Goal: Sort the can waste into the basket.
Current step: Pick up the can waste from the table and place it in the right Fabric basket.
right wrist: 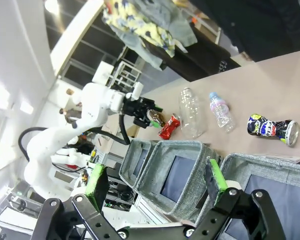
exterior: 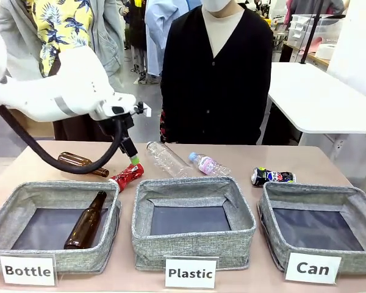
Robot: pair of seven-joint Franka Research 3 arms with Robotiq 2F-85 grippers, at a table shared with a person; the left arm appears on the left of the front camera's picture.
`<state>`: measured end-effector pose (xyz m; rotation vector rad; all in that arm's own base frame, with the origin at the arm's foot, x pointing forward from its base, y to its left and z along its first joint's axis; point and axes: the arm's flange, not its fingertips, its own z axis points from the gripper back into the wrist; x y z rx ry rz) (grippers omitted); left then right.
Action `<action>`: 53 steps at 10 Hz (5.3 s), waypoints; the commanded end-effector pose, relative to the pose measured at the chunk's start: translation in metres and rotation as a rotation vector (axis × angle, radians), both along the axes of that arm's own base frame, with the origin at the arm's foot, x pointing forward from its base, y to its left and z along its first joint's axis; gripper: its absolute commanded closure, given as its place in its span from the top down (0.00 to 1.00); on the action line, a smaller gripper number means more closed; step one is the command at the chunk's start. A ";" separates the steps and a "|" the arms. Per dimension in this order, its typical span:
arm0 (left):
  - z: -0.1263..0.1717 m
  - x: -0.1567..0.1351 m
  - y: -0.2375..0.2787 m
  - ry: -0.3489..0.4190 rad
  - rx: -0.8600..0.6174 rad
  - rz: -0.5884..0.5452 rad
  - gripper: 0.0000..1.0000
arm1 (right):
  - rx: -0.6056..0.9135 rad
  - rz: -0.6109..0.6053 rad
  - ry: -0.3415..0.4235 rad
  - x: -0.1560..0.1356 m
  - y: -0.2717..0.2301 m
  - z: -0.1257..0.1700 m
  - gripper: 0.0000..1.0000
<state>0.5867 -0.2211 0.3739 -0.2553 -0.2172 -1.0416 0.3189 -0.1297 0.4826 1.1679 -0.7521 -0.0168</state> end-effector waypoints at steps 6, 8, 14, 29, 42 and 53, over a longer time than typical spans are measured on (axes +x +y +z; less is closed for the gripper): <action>-0.057 0.004 -0.020 0.028 0.141 0.065 1.00 | 0.010 -0.003 -0.039 0.004 -0.001 0.001 1.00; -0.066 0.004 -0.017 0.039 0.152 0.073 1.00 | 0.010 -0.003 -0.039 0.004 -0.001 0.001 1.00; -0.068 0.002 -0.013 0.017 0.181 0.074 0.00 | 0.010 -0.003 -0.039 0.004 -0.001 0.001 1.00; 0.132 -0.247 0.169 -0.068 -0.198 -0.608 0.00 | 0.010 -0.003 -0.039 0.004 -0.001 0.001 1.00; 0.196 -0.355 0.405 -0.437 -0.440 -0.490 0.25 | 0.010 -0.003 -0.039 0.004 -0.001 0.001 1.00; 0.241 -0.187 -0.004 -0.282 -0.369 -0.765 0.25 | -0.261 0.080 -0.194 -0.098 -0.093 0.106 1.00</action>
